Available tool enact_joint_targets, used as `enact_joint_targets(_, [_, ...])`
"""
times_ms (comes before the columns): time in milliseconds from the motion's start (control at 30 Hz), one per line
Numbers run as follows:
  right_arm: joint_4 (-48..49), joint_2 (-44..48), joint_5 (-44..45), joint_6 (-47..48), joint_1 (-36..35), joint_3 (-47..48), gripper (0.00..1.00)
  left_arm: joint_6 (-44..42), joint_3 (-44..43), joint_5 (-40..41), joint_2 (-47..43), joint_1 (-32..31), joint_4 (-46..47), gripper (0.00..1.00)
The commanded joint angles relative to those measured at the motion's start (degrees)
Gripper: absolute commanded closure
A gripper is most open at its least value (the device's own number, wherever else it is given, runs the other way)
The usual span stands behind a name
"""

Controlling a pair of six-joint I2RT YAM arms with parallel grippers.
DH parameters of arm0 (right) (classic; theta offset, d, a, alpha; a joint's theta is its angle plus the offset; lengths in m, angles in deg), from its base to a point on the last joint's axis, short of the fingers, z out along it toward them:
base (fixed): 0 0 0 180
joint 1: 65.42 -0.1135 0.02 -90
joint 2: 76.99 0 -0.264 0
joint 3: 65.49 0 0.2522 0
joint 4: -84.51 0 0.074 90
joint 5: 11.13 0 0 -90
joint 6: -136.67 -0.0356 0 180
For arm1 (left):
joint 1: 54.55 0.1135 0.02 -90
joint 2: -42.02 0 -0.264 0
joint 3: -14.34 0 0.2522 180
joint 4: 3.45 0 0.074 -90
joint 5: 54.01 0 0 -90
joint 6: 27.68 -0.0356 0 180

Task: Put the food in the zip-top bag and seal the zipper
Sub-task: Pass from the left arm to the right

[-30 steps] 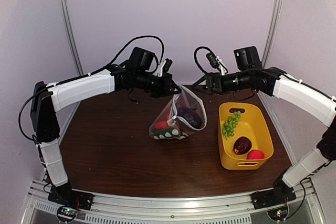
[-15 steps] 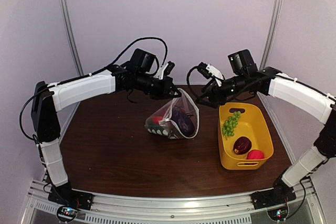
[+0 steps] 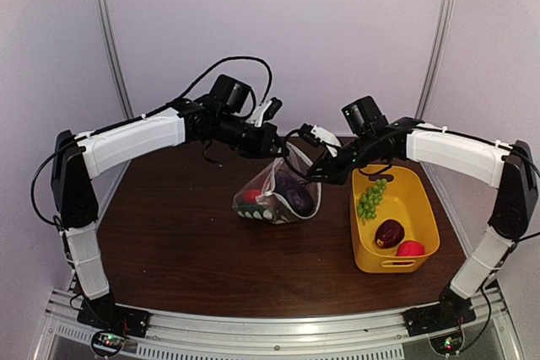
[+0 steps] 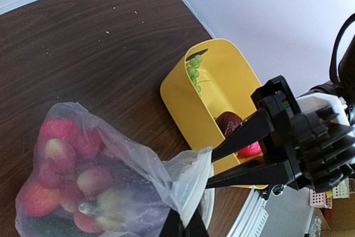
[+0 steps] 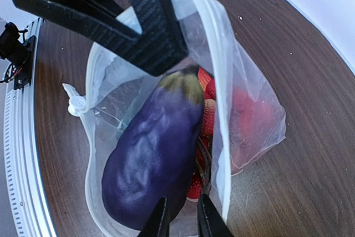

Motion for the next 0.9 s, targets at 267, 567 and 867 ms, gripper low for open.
enact_joint_targets(267, [-1.7,5.7,9.0,-0.1,0.1,0.3,0.55,-6.1,1.0,2.2,-2.2,0.6,-3.0,1.0])
enact_joint_targets(567, [-3.5,-0.5,11.2,0.5,-0.2,3.9,0.35,-4.9,2.0,0.8,-1.9,0.7,0.5,1.0])
enact_joint_targets(867, [-4.9,-3.1,7.5,-2.2,-0.3,7.3,1.0,-9.5,6.8,4.3,-8.2,0.3,-0.4,0.61])
